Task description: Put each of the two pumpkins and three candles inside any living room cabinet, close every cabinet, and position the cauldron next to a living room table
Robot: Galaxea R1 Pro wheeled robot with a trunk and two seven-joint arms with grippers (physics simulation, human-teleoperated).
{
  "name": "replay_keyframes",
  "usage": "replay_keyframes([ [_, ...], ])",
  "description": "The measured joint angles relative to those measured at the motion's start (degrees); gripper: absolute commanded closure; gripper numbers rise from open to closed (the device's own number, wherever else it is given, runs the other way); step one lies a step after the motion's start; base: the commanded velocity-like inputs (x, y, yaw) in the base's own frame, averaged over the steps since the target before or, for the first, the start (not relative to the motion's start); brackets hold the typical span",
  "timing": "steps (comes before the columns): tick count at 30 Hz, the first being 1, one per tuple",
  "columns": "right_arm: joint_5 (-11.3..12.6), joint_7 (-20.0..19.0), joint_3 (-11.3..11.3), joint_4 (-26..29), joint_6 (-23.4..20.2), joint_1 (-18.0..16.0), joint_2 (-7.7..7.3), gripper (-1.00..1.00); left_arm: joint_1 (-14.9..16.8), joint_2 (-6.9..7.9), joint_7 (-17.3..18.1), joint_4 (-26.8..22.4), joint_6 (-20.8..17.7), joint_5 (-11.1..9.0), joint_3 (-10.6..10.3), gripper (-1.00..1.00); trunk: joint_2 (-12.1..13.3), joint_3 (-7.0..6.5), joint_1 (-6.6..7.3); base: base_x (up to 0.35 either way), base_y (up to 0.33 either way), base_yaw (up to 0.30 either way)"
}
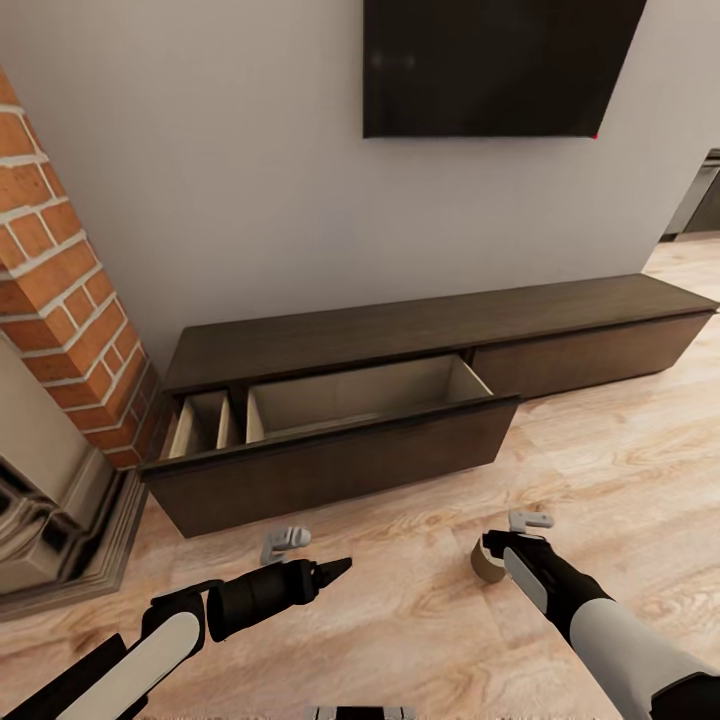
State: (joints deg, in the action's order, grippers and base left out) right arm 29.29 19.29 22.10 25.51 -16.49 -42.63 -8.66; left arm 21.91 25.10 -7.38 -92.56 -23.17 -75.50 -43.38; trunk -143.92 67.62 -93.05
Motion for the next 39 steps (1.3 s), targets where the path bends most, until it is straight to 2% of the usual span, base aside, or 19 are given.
replay_keyframes([
  [3, 0.0, -0.1, 0.0, 0.0, 0.1, 0.0, 0.03, -1.00, 0.0, 0.00, 0.0, 0.0, 0.0, 0.0, 0.0, -1.00, 0.0, 0.67, -0.08, 0.000, 0.000, 0.000],
  [10, -1.3, -0.1, 0.0, 0.1, 0.1, 0.0, 0.04, -1.00, 0.0, 0.00, 0.0, 0.1, 0.0, 0.0, 0.0, -1.00, 0.0, 0.67, -0.07, 0.000, 0.000, 0.000],
  [39, -1.7, -0.1, 0.0, -0.2, 0.0, 0.0, -0.02, -1.00, 0.0, 0.00, 0.1, 1.0, -0.1, -0.1, -0.2, -1.00, 0.0, 0.67, -0.07, 0.084, 0.000, 0.000],
])
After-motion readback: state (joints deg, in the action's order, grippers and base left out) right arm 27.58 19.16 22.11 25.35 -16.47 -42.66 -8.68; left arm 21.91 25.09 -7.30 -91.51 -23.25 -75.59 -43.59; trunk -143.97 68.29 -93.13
